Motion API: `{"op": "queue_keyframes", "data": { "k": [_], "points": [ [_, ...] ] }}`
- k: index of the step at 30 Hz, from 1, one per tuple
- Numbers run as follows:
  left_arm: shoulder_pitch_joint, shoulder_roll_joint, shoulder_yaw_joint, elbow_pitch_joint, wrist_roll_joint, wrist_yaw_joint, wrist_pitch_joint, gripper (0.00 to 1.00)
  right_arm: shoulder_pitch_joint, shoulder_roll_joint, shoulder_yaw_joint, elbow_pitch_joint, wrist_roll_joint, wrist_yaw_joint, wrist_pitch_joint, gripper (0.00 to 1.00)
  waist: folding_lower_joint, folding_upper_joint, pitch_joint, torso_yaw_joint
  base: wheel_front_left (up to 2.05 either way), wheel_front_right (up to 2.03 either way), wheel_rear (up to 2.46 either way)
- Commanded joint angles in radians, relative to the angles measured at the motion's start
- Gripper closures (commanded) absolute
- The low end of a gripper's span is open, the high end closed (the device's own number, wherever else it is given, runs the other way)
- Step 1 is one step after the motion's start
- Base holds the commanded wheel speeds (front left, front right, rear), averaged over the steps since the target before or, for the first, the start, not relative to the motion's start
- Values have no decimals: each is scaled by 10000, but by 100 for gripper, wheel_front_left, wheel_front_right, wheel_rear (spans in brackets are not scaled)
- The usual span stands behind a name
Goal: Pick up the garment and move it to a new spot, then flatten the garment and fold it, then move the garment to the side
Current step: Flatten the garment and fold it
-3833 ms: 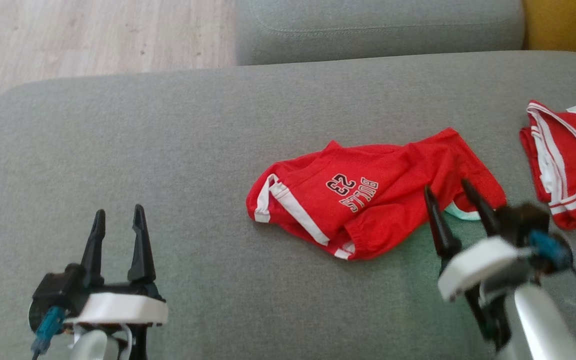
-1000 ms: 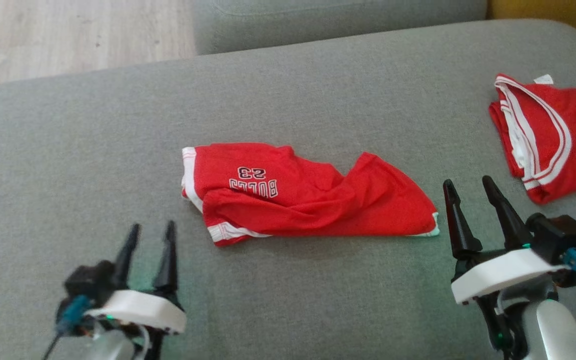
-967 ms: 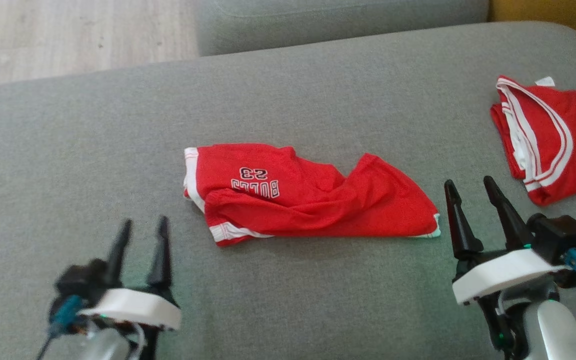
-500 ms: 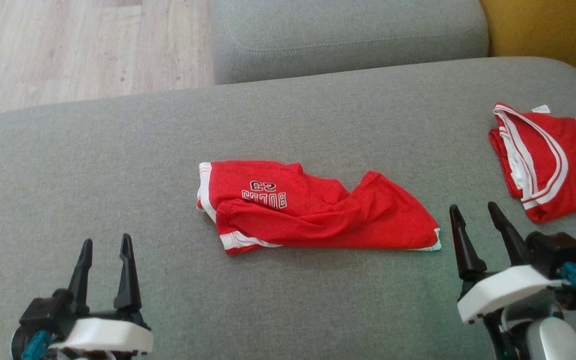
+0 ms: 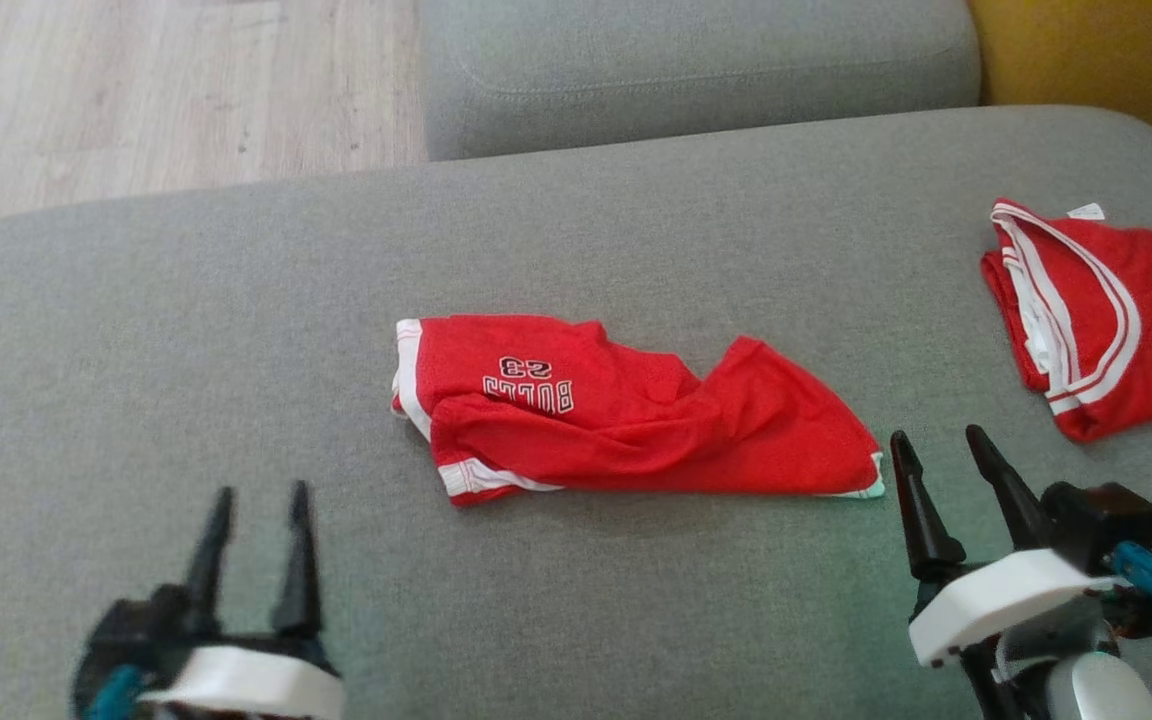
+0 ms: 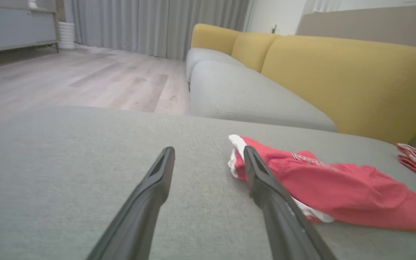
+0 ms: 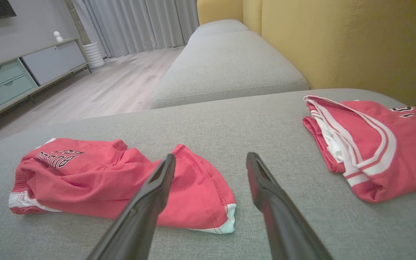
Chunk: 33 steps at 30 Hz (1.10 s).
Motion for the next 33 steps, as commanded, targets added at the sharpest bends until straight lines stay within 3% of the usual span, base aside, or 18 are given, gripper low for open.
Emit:
{"op": "queue_keyframes", "data": {
  "k": [1, 5, 10, 17, 20, 21, 22, 24, 33],
  "points": [
    [-650, -55, 79, -105, 96, -167, 100, 0, -426, -34, 288, -396, 86, -7, 0, 0, 0, -1, 108, 2, 0, 0, 0],
    [-1136, -458, -536, 488, 40, -624, 444, 0, -508, -34, 374, -399, 115, -7, -8, 0, 0, -1, 290, 1, 0, 0, 0],
    [-2264, -1406, -1119, 2309, -491, -1157, 1110, 0, -758, -33, 589, -373, 102, -7, -13, 0, 0, -1, 720, -182, 0, 0, 0],
    [-3236, -1688, -1315, 3927, -598, -1035, 1659, 0, -996, -33, 725, -281, 156, -7, -93, 0, 0, -1, 1045, -491, 0, 0, 0],
    [-3479, -1753, -1366, 4235, -684, -1173, 1562, 0, -1047, -33, 737, -213, 212, -7, -167, 0, 0, -1, 1134, -547, 0, 0, 0],
    [-3545, -1763, -1392, 4325, -675, -1200, 1499, 8, -1052, -33, 736, -190, 223, -7, -184, 0, 0, -1, 1153, -555, 0, 0, 0],
    [-3611, -1767, -1412, 4413, -646, -1209, 1420, 62, -1053, -33, 731, -165, 232, -7, -194, 0, 0, -1, 1173, -558, 0, 0, 0],
    [-3714, -1771, -1440, 4578, -612, -1231, 1282, 100, -1046, -33, 720, -77, 261, -7, -159, 0, 0, -1, 1200, -557, 0, 0, 0],
    [-3475, -1625, -1720, 4590, -390, -1345, 660, 100, -1287, -33, 503, 1101, 147, -7, 233, 0, 0, -1, 1442, -359, 0, 0, 0]
  ]
}}
